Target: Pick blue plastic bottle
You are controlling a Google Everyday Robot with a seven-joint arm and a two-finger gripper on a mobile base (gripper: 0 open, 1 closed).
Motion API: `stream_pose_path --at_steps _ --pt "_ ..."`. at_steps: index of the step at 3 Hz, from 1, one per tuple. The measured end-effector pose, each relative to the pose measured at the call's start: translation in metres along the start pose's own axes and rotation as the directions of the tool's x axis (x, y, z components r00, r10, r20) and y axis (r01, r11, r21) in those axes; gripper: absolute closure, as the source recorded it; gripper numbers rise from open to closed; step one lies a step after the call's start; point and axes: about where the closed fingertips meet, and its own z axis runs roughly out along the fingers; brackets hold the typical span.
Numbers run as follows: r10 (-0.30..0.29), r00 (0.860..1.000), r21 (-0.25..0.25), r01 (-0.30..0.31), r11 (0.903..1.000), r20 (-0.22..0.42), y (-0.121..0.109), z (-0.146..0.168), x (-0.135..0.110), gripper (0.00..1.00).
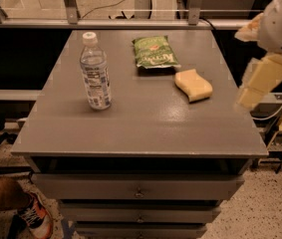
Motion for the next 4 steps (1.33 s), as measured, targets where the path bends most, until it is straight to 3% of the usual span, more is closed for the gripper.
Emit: stream_pose_path --at_steps 1,2,4 --pt "-0.034 0.996 -0.027 0.037 0.9990 0.086 -0.019 0.023 -0.026 0.00" --pt "-0.062 0.978 -0.053 0.074 0.9959 0.198 -0.031 0.044 -0.064 0.00" --pt "-0.079 0.971 -0.049 0.092 0.9945 0.224 -0.031 0.045 -0.074 0.00"
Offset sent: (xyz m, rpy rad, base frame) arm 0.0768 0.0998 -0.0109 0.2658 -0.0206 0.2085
